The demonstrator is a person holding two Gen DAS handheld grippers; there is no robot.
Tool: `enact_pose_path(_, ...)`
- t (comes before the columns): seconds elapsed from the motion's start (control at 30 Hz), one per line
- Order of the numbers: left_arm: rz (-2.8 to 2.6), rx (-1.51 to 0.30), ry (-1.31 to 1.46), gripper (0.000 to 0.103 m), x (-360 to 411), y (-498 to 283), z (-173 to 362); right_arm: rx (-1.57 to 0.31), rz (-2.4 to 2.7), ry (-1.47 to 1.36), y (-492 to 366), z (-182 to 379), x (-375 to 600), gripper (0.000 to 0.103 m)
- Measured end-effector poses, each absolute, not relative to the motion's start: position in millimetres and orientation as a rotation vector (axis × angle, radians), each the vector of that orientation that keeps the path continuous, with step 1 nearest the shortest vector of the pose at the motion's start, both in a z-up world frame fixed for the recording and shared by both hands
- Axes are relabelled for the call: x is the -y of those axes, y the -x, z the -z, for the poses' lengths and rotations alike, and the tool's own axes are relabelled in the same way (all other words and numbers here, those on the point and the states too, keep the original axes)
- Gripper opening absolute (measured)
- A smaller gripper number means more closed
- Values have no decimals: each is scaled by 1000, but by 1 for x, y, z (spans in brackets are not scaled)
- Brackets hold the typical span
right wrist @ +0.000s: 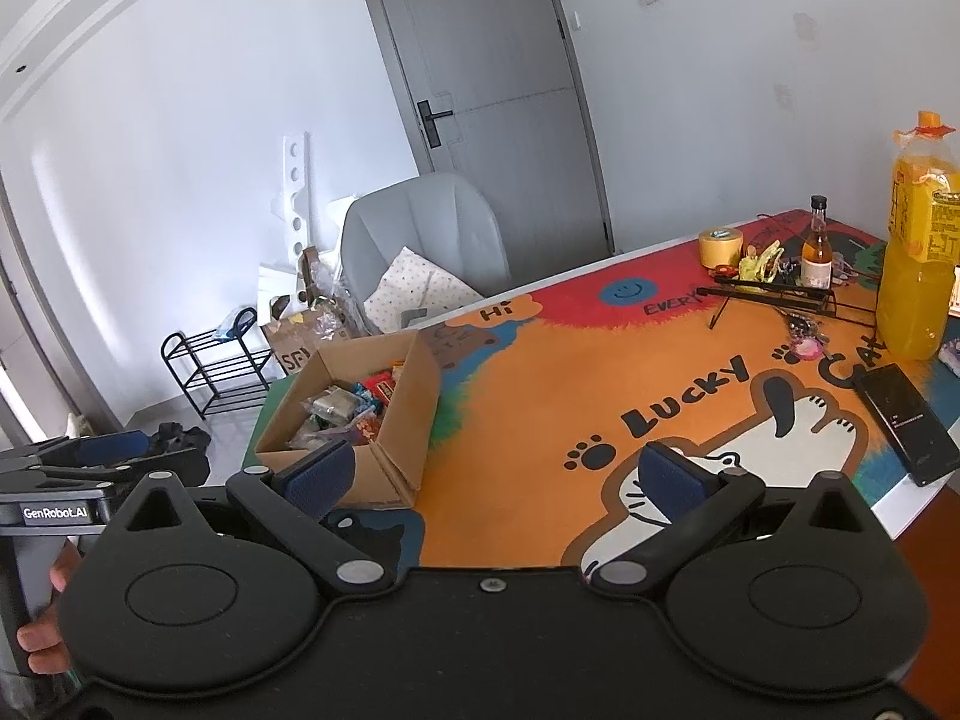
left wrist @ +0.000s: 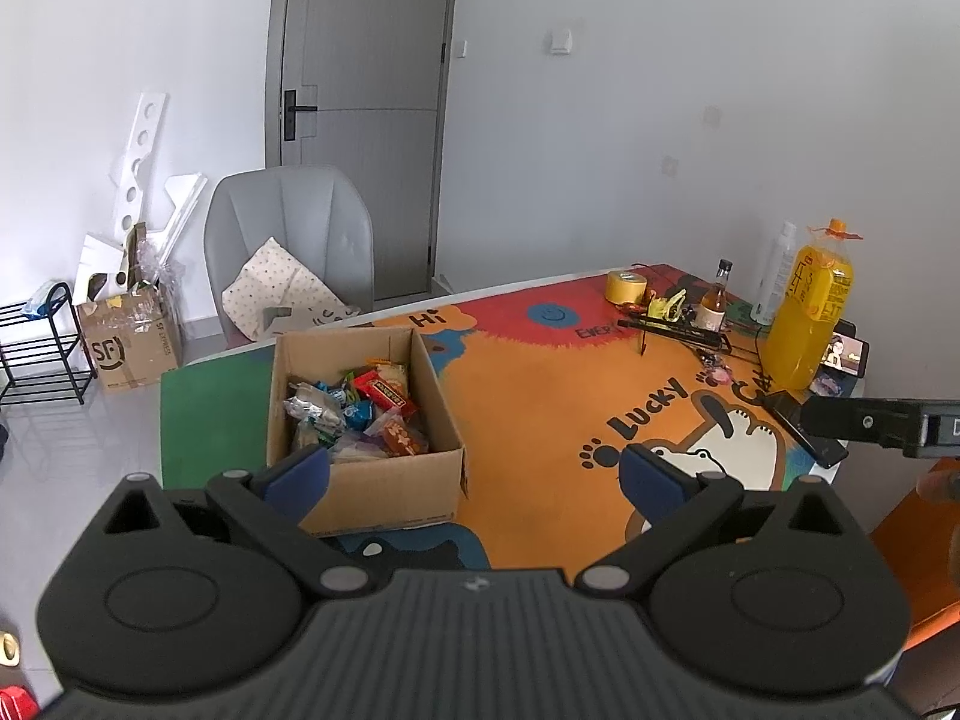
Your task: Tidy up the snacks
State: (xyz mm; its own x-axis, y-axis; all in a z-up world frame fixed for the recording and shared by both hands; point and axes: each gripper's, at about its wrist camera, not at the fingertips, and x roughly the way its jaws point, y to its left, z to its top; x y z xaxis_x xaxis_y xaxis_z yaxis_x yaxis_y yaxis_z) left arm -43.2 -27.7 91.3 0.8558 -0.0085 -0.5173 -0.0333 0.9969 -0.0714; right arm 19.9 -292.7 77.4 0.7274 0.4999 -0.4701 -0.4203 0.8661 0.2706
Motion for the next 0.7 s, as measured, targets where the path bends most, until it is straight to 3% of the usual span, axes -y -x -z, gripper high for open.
enact_pose_path(0.7,-20,-552,79,102,24,44,-89,-585,-517,-119,-19,-77,286,103)
